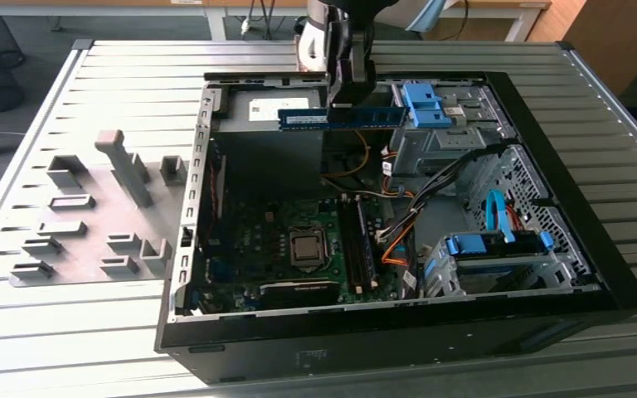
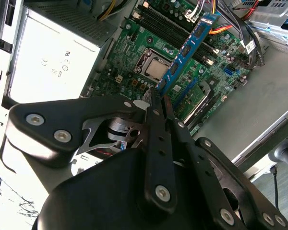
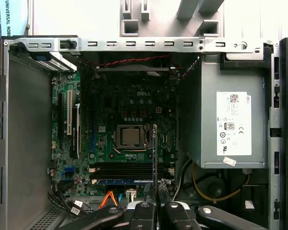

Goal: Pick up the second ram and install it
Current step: 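Insert the second ram into the second slot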

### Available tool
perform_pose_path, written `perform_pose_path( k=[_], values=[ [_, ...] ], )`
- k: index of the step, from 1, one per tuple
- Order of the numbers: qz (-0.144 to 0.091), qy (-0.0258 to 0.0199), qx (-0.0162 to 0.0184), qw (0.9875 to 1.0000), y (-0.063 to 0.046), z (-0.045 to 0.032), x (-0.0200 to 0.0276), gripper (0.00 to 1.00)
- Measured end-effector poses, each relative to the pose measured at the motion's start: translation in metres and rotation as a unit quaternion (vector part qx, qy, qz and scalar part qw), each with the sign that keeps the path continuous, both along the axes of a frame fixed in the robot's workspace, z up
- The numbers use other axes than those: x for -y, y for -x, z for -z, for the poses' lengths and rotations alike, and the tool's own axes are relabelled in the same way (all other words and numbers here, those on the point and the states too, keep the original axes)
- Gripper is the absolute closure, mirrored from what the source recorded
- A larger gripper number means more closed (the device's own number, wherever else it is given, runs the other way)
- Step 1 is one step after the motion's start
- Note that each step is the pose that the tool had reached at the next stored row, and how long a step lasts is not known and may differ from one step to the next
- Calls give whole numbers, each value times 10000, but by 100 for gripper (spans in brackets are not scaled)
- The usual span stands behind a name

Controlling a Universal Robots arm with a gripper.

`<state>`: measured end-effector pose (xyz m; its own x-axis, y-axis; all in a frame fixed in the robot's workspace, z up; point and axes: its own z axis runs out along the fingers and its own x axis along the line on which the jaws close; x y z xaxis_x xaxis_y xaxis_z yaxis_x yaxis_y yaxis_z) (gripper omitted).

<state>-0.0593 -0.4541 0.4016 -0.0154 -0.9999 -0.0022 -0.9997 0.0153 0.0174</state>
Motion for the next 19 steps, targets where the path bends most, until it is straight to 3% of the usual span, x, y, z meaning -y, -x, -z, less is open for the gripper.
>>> perform_pose_path(
  k=[8, 16, 19],
  values=[
    [258, 3, 0, 9997, -2, 0, 0, 86],
    [728, 9, 0, 9973, -2, 4, 0, 86],
    [764, 9, 0, 9971, -2, 4, 0, 86]
  ],
)
